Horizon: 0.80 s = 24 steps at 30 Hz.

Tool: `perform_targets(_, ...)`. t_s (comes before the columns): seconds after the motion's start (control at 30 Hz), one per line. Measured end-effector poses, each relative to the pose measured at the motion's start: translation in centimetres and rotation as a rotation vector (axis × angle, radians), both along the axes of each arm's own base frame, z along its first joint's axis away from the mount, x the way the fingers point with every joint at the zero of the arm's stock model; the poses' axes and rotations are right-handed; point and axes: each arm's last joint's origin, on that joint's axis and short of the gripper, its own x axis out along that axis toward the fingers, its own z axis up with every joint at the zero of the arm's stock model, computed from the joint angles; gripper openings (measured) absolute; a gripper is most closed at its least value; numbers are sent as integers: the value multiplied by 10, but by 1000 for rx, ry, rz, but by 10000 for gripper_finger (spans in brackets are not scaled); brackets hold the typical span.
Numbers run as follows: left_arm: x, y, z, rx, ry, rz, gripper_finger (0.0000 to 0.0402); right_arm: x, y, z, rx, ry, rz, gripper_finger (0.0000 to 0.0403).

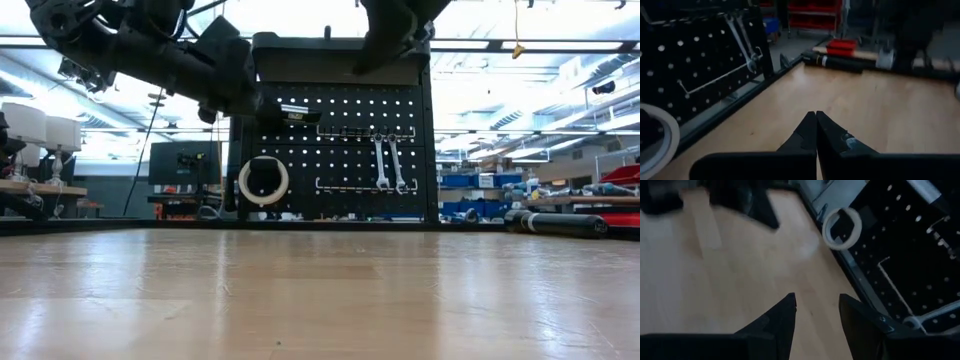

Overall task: Hang tools onto peg board
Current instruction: Remove the right black safety glass from the peg board

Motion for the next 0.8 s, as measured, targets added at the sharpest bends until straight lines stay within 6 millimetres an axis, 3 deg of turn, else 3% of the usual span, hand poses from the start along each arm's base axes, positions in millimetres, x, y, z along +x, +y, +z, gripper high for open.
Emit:
perform_targets(0.23, -8, -2, 15, -19, -77, 26, 0, -4, -2, -21, -1, 32, -24, 160)
perform_targets(0.63, -17, -5, 23, 164, 20, 84, 0, -2, -2, -22, -17, 25, -7, 158)
perform_targets(0.8, -17, -4, 23, 8, -79, 106, 0, -1, -2, -22, 52, -8, 3, 160)
